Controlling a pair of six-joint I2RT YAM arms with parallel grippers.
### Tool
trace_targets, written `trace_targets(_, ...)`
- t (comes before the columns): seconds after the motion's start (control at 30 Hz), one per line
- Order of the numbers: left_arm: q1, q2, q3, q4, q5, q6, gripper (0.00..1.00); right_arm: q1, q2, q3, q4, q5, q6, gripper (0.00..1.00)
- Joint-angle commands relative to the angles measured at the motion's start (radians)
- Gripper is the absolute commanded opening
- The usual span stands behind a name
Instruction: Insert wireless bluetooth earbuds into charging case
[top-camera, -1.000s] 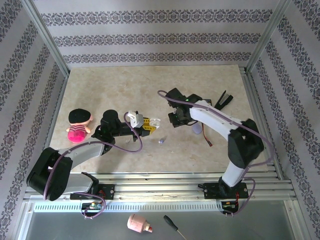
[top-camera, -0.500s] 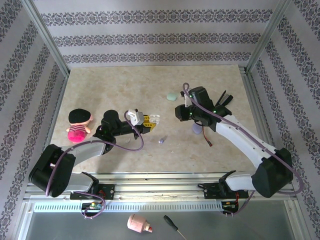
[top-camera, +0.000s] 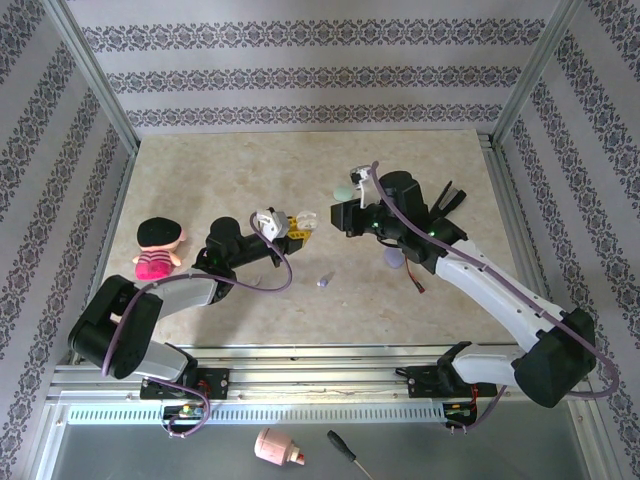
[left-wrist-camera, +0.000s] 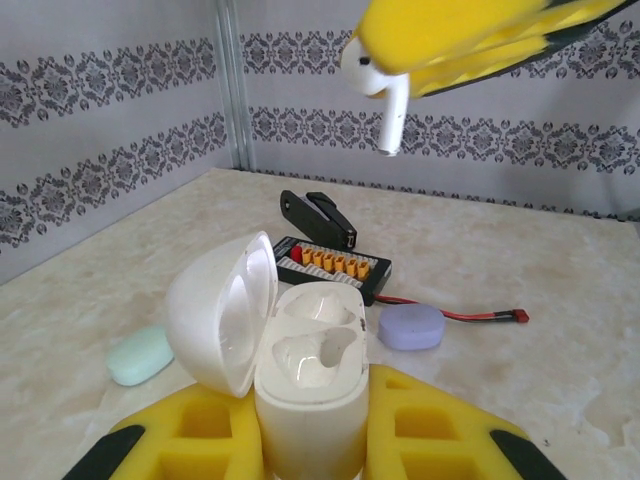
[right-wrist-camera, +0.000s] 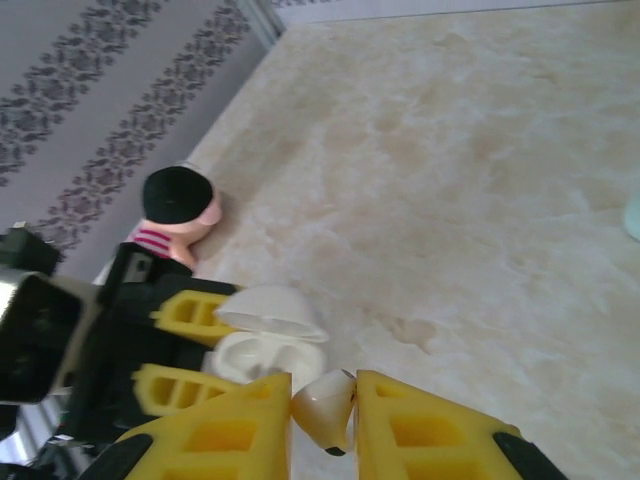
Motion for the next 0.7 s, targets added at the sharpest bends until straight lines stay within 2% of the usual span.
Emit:
trace_targets(0.0,0.004,0.010,0.020,0.098,-0.012,-0.019,0.00,0.013,0.028,0.000,0.111,-0.053,0.052,0.20)
trace_targets(0.2,0.002,0.004,0.016,0.103,-0.006,-0.021,0.00,0.029,0.088,0.019,0.148,-0.101,0.075,0.20)
trace_targets(0.67,0.002,0.006,0.017,0.112,-0.009,-0.028,0.00,0.045,0.144,0.034,0.166,-0.116,0.072,0.19)
